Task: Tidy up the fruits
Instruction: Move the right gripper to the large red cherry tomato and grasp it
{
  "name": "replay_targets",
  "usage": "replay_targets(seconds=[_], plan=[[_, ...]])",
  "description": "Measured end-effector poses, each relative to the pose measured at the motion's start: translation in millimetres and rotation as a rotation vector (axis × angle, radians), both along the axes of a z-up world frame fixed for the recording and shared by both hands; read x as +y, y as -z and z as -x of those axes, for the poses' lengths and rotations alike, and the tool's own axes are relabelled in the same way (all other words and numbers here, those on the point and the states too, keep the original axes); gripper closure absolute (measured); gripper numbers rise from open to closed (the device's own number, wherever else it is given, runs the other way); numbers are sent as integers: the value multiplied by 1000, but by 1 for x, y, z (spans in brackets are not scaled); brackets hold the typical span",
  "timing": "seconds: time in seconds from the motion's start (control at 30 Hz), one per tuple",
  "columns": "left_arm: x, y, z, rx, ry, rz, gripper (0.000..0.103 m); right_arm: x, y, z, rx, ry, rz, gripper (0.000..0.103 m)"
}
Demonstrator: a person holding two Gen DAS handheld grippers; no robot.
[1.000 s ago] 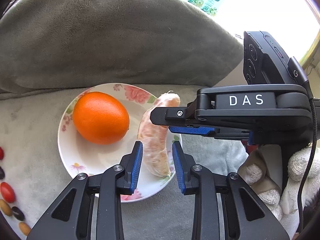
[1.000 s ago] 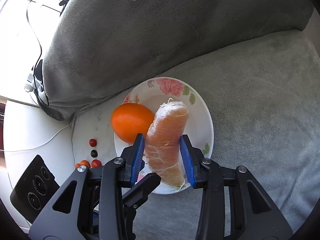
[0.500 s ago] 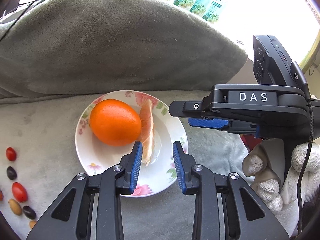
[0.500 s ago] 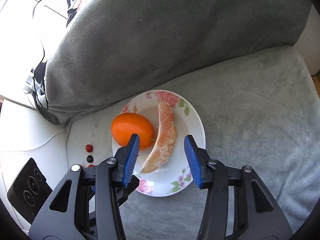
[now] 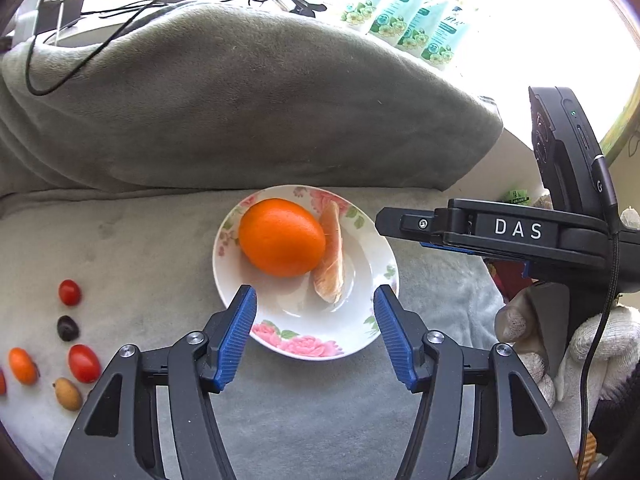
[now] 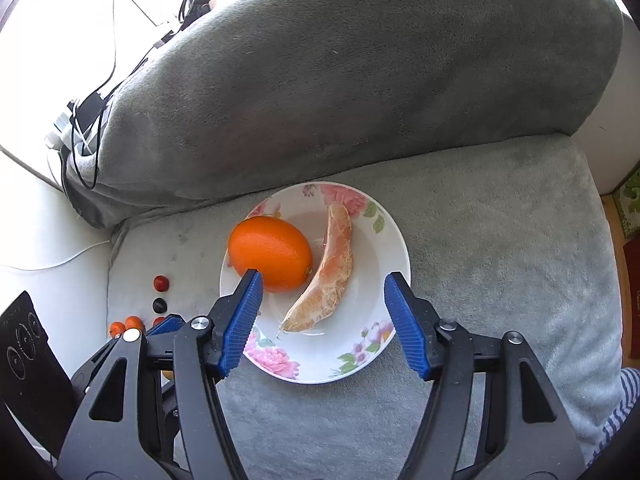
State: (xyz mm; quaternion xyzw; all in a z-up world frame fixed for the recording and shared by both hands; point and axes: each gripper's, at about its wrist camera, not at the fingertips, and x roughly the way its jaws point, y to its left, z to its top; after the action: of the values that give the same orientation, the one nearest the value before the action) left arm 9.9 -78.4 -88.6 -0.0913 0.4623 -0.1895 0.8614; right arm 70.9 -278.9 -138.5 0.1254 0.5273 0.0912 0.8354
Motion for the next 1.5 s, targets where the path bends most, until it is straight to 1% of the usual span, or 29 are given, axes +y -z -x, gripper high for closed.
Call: replay_targets(seconds=[0.2, 0.4, 0.47, 0.53, 0.8, 0.87, 1.0, 1.07, 1.1, 1.23, 1.3, 1.37, 1.5], plan=[[8, 4, 10, -4, -32, -4, 42, 18, -8, 12, -59, -34, 27, 37], [37, 6, 22, 8, -77, -16, 42, 46, -14, 21, -121, -79, 18, 36], [49, 8, 28, 10, -97, -26, 42, 57, -17, 24, -138, -109, 23, 32], [63, 10, 34, 16, -120, -32, 42, 68, -17, 24, -139, -140, 36, 32], [116, 28, 57, 58, -224, -64, 43, 114, -6, 17, -78, -264, 24, 32], [126, 35, 60, 70, -245, -70, 45, 127, -2, 15, -63, -296, 13, 32], [143, 45, 65, 85, -272, -65, 46, 150, 7, 9, -26, -347, -15, 32], [148, 50, 65, 95, -282, -62, 53, 161, 12, 6, -6, -372, -26, 32], [151, 53, 65, 100, -285, -55, 54, 167, 16, 5, 5, -388, -31, 32], [158, 64, 64, 115, -291, -43, 63, 187, 31, 0, 62, -437, -58, 32], [160, 69, 63, 122, -289, -43, 63, 198, 39, -2, 85, -456, -62, 34], [162, 75, 62, 130, -285, -37, 66, 207, 48, -3, 117, -473, -77, 40], [164, 84, 59, 143, -281, -28, 68, 222, 64, -4, 174, -501, -95, 47]])
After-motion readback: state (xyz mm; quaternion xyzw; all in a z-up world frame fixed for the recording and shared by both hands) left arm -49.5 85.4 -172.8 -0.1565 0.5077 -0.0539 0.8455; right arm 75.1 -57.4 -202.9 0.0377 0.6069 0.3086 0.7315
